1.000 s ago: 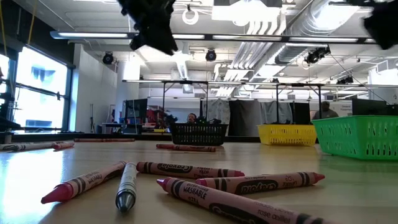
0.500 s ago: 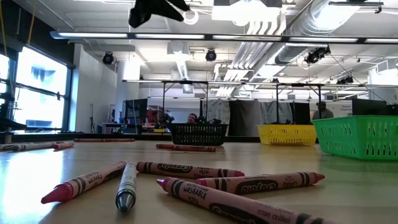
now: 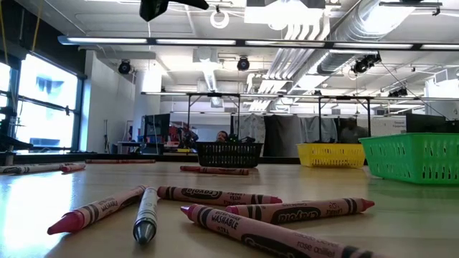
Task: Sort crayons
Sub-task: Put the red crayon into the yellow basket
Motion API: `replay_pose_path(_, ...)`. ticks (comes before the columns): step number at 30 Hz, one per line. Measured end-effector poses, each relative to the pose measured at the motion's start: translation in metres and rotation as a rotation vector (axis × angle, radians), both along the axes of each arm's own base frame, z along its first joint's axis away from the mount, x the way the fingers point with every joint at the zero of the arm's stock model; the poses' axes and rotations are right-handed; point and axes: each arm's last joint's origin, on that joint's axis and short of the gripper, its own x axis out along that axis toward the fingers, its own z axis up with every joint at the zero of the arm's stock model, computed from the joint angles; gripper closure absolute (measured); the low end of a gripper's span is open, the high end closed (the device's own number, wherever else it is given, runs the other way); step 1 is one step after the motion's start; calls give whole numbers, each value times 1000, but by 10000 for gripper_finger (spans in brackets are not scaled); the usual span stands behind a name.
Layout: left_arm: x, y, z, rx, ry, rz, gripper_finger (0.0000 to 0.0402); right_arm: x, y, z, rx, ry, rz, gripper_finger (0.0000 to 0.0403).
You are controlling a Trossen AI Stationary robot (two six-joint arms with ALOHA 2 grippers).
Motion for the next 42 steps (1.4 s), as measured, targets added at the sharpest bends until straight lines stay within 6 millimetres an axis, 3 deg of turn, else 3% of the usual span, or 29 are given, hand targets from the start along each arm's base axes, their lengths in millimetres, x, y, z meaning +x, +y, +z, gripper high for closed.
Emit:
replay_pose_path(22,0,1,0,6,0,8,316,8,4,-7,-73,-159,45,314)
replay_pose_path(31,0,1,0,8,0,11,316,11,8,-19,-85,-135,38,316)
replay_pose_path(39,0,1,0,19,-3,26,316,11,8,-18,-76,-133,46,389)
replay_pose_path(42,0,1,0,19,-3,27,316,12,11,-18,-47,-143,47,389)
